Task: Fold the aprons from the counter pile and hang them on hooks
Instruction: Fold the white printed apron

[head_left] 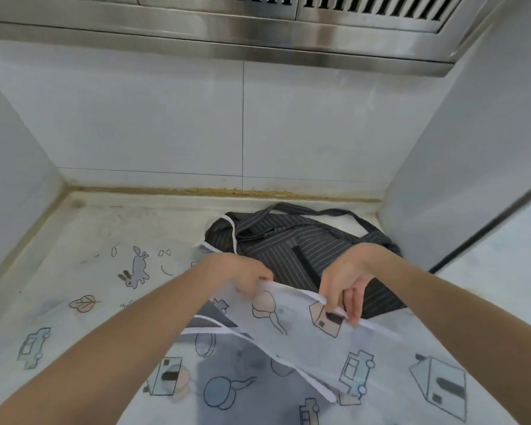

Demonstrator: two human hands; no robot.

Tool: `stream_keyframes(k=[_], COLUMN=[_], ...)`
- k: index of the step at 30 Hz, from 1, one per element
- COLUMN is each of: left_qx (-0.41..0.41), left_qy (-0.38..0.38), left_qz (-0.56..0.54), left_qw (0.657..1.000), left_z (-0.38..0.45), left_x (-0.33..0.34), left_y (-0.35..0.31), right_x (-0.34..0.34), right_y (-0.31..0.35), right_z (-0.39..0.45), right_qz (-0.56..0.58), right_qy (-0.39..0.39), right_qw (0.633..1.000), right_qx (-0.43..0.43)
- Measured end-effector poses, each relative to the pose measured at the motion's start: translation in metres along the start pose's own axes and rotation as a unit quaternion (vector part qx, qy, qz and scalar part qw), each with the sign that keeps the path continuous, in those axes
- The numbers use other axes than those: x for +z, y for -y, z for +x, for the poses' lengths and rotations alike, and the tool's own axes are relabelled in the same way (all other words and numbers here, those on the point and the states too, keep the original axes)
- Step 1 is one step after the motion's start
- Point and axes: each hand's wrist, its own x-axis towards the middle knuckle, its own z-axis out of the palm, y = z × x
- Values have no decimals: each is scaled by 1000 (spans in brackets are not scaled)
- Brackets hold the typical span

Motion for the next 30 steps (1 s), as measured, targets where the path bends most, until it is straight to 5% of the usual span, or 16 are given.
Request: stream_keyframes(k=[4, 6, 8, 11, 13, 20, 24, 25, 27, 30], left_qx=[-29, -66, -118, -185, -212, -272, -257, -241, -226, -229], left_qy=[-86, -165, -272, -406, -445, -449, -543, -560, -515, -326], left_qz=[30, 101, 147, 146, 163, 174, 114, 91, 117, 203], left_qw=[995, 979, 944, 883, 855, 833, 791, 788, 819, 894], left_z=[-11, -18, -24, -31, -34, -60, -76, -78, -76, -60], left_x=[-17, -27, -40, -57, -64, -68, -55, -45, -11, 54], left_y=[-5, -7, -6, -2, 1, 22, 16, 16, 15, 9], right_x=[-18, -31, -45, -63, -67, -63, -43, -38, -16, 10], right_y=[-1, 8, 17, 23, 19, -20, -27, -32, -43, -56], right_z=[-11, -16, -24, -26, -23, -25, -13, -3, 17, 41], right_qz=[-14, -49, -51, -100, -118, -144, -132, -119, -164, -227], right_qy=[-95, -221, -391, -610, -655, -689, -807, -813, -757, -555], right_qw=[994, 974, 919, 784, 742, 710, 558, 548, 622, 800], right_qx=[49, 30, -21, -58, -76, -25, -141, -156, -119, -3])
